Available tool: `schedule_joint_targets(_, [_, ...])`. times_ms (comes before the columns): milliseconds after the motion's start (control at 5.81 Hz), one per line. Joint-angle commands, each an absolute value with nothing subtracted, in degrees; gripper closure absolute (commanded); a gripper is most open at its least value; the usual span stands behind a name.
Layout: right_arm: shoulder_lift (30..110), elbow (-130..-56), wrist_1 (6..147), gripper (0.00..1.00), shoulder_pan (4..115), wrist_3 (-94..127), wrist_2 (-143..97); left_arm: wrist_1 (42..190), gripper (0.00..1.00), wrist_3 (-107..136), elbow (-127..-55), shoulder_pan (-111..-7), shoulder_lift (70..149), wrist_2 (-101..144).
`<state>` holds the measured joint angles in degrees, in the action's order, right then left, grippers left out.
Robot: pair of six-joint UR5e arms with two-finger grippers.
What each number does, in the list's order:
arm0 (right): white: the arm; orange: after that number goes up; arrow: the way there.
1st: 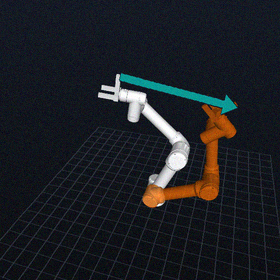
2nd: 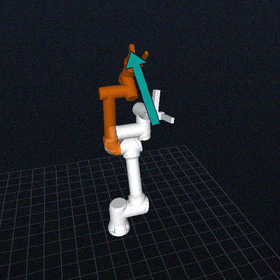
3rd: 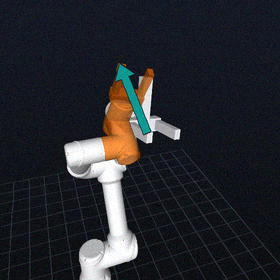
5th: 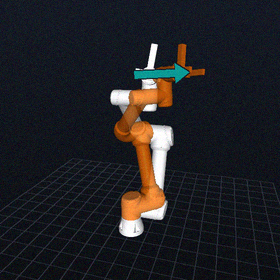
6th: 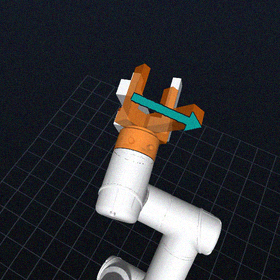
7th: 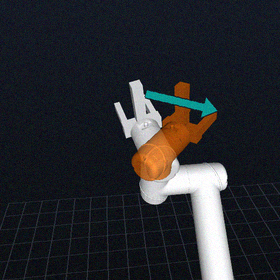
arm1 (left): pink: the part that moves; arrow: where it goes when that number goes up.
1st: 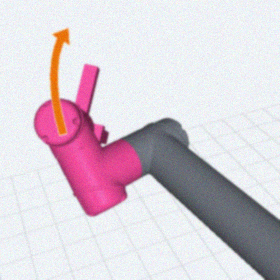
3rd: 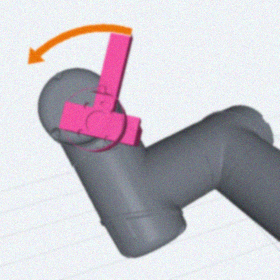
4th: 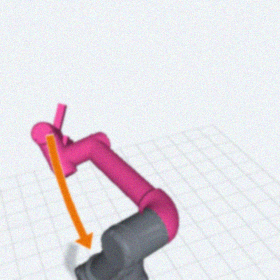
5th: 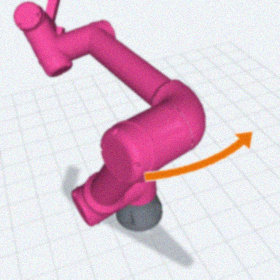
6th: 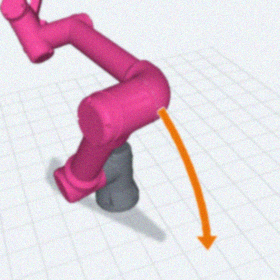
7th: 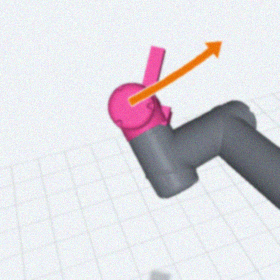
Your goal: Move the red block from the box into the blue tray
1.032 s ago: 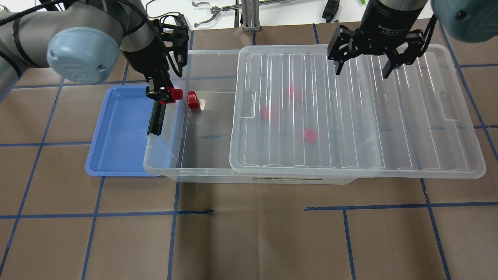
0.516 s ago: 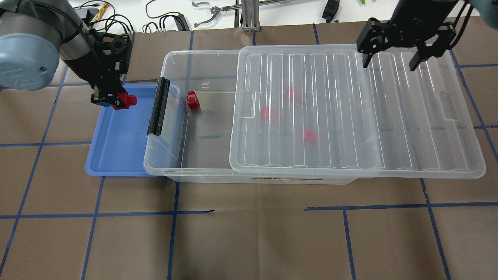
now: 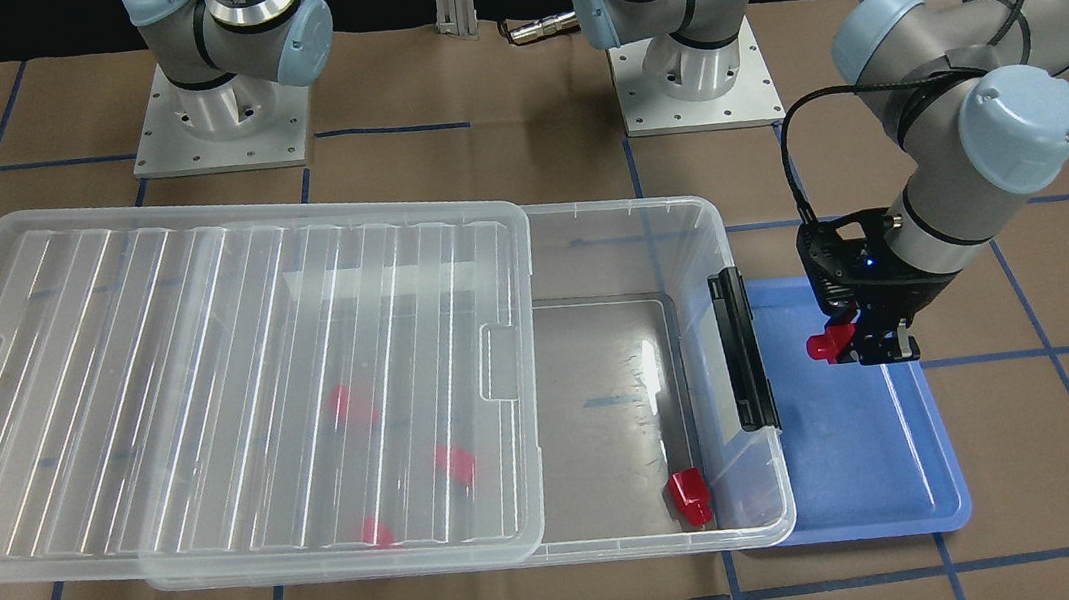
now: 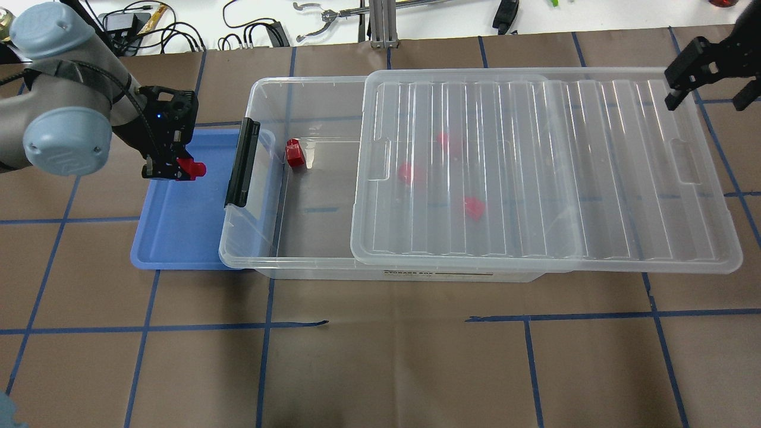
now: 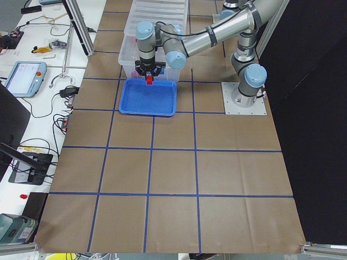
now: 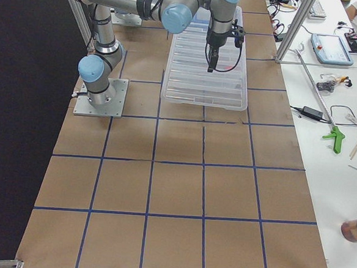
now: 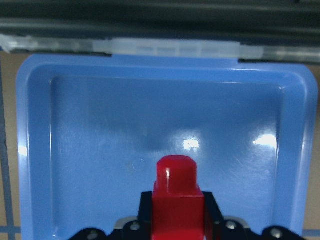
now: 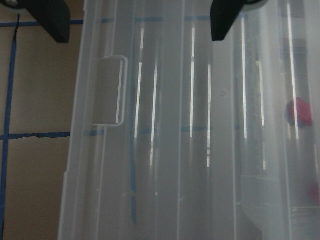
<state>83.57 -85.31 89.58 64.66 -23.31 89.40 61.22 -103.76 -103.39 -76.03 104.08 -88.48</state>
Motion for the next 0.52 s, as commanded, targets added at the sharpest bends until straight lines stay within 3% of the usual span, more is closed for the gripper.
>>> schedule_joint_targets(0, [78.95, -86.74, 95.07, 0.0, 56.81, -32.48, 89.47, 51.54, 0.79, -104.06, -107.66, -75.24, 108.87, -87.71])
schedule_joint_targets(172, [77.79, -87.97, 98.4, 0.0, 55.65, -32.78, 92.69, 48.98, 0.77, -104.06, -107.58, -75.15, 111.25, -87.71])
schedule_joint_targets(344, [77.17, -90.85, 102.35, 0.0, 55.37, -32.78, 93.86, 48.96, 0.46, -104.15, -107.67, -75.15, 111.79, -87.89])
